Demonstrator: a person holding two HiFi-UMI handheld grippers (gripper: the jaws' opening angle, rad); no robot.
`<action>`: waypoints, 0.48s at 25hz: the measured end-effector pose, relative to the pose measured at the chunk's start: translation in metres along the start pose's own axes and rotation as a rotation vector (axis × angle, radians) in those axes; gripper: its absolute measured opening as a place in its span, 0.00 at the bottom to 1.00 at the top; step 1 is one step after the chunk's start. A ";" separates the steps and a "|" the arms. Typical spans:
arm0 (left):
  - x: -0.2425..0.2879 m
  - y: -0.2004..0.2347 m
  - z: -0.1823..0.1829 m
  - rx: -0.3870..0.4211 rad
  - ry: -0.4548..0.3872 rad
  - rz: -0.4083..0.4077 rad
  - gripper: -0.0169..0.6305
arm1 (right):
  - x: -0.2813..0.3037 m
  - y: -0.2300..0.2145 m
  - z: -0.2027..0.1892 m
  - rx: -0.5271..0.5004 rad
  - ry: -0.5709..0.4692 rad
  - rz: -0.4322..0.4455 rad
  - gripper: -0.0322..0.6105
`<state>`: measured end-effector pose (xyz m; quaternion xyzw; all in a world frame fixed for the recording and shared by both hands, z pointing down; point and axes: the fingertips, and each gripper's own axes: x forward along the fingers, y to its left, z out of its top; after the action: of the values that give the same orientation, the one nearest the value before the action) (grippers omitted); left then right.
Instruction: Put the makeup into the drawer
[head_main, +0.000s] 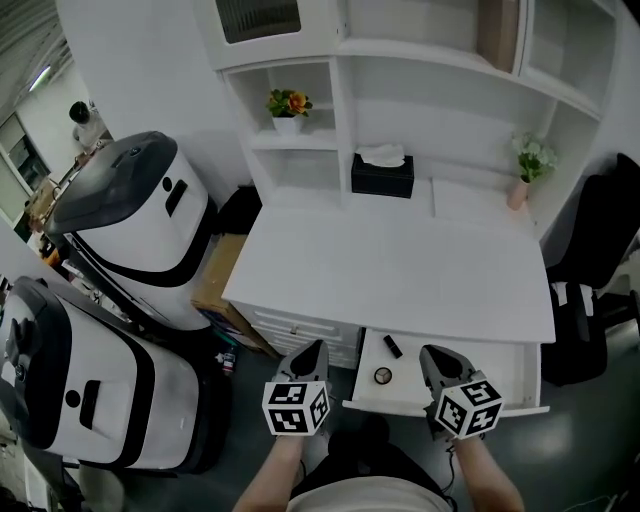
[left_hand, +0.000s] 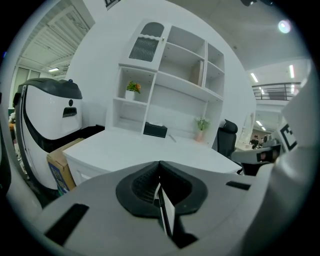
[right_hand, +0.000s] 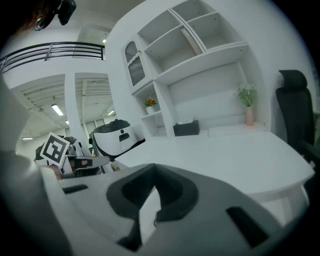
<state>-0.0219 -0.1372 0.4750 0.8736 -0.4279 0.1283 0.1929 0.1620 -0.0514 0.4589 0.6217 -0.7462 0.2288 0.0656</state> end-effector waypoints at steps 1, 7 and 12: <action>0.000 -0.001 0.000 0.006 0.001 -0.007 0.03 | -0.002 -0.001 0.001 0.005 -0.007 -0.010 0.05; -0.002 -0.004 0.001 0.028 0.005 -0.037 0.03 | -0.015 -0.005 0.000 0.027 -0.028 -0.076 0.05; -0.005 -0.003 -0.001 0.029 0.006 -0.053 0.03 | -0.025 -0.011 -0.004 0.041 -0.028 -0.128 0.05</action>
<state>-0.0227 -0.1320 0.4730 0.8870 -0.4021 0.1320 0.1847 0.1774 -0.0289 0.4561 0.6727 -0.7007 0.2307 0.0567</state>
